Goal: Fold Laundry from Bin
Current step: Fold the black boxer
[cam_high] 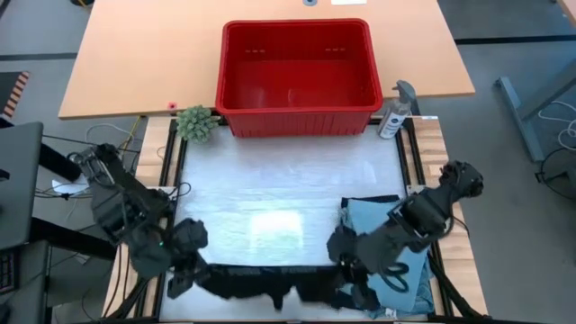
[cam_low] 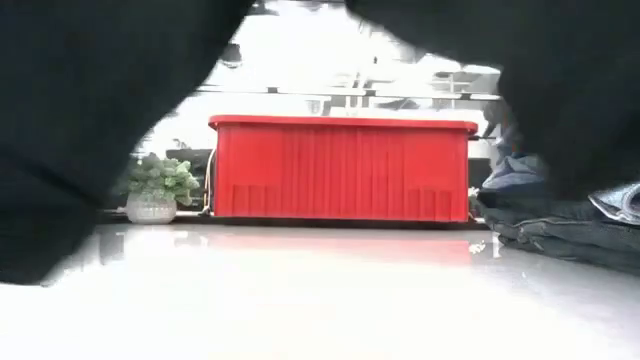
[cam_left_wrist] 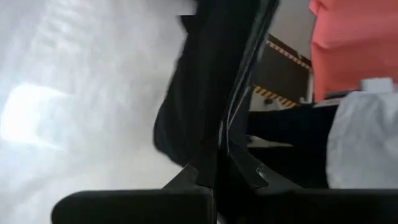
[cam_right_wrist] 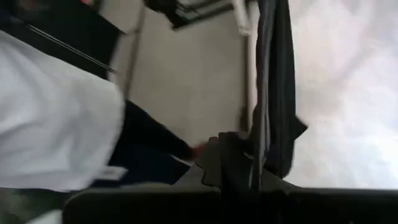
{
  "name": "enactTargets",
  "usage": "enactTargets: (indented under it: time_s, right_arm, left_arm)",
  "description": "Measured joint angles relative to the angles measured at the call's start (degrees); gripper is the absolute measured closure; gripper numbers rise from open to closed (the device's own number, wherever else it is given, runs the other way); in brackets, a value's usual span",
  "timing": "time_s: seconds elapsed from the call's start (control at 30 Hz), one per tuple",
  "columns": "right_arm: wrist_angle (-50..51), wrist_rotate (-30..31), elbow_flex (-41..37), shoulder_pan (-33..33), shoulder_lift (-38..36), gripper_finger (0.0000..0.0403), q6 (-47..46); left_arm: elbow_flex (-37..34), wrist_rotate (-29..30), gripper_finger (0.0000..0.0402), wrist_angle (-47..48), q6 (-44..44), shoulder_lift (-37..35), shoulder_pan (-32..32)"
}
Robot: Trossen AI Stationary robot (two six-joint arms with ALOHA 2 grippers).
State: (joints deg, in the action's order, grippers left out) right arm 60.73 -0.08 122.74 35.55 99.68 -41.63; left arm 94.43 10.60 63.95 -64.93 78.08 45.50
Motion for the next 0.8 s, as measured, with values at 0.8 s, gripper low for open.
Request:
enactTargets:
  time_s: [0.8]
  right_arm:
    - [-0.10,-13.06,-25.50,-20.61,0.94,0.0387,21.94]
  left_arm:
    - [-10.34,9.27,0.0401,18.63,-0.81,-4.90,1.16]
